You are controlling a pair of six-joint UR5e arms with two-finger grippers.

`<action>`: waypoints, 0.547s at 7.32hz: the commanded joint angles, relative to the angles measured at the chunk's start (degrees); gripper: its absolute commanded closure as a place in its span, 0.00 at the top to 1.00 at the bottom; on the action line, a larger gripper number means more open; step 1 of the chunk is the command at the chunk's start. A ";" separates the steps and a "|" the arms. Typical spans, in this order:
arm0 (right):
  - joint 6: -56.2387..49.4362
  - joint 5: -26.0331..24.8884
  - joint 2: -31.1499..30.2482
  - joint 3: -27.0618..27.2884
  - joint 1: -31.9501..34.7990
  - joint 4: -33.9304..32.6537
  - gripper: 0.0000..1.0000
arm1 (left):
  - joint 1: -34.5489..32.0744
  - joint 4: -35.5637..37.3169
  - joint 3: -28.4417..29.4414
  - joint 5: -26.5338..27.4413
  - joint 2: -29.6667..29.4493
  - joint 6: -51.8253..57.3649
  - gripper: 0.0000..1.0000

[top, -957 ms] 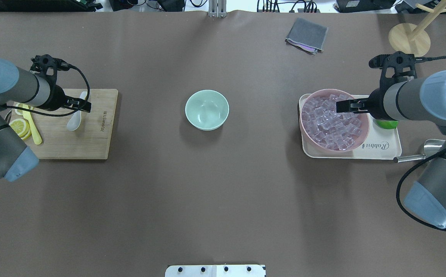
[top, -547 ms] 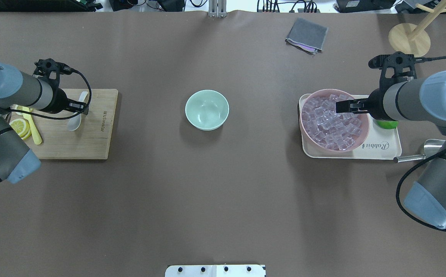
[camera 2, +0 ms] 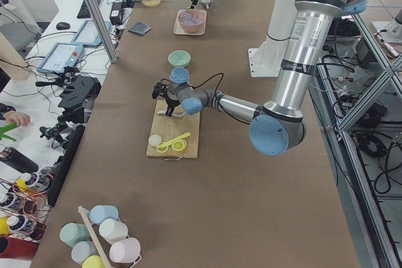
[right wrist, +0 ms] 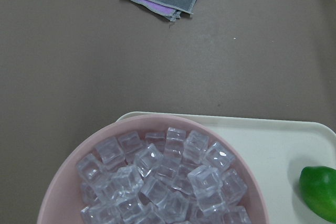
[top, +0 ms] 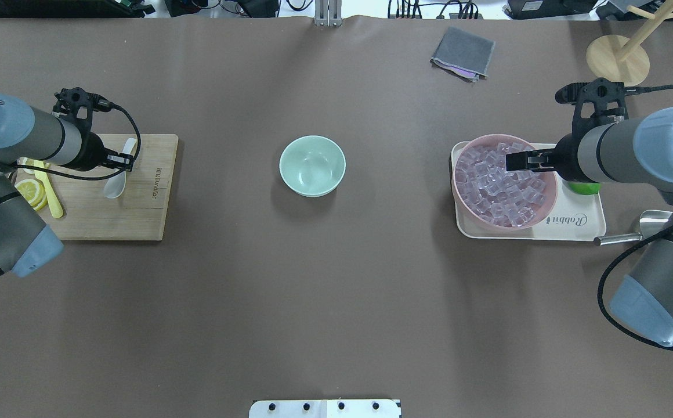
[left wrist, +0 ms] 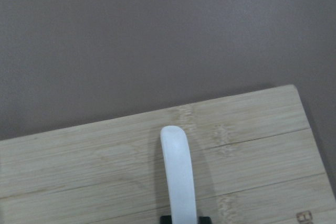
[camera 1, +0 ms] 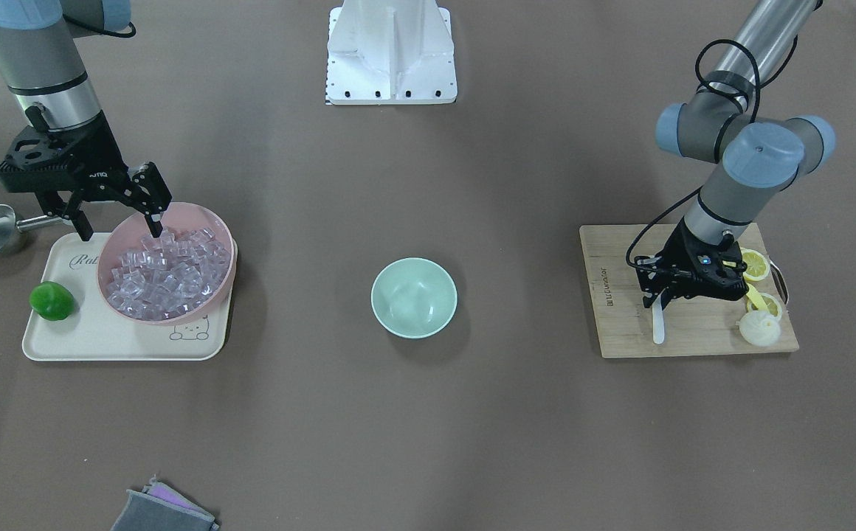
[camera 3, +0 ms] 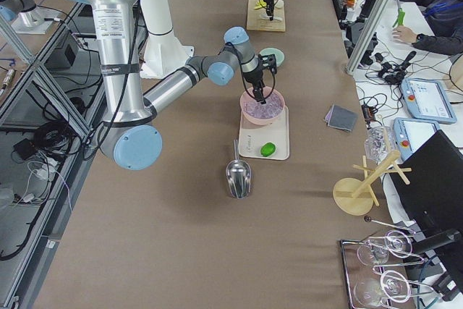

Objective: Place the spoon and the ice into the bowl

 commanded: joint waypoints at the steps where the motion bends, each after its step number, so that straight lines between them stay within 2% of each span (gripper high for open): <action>1: -0.09 0.09 -0.25 -0.06 0.01 0.00 1.00 | -0.06 0.78 -2.67 -0.05 -1.00 -1.01 0.00; 3: -1.66 0.44 -0.34 -0.32 0.01 0.44 1.00 | 0.02 0.87 -2.33 0.30 -5.29 -12.27 0.00; 4: -6.02 0.70 -0.16 -0.41 0.10 0.53 1.00 | 0.98 0.79 -2.59 0.39 -7.14 -16.70 0.00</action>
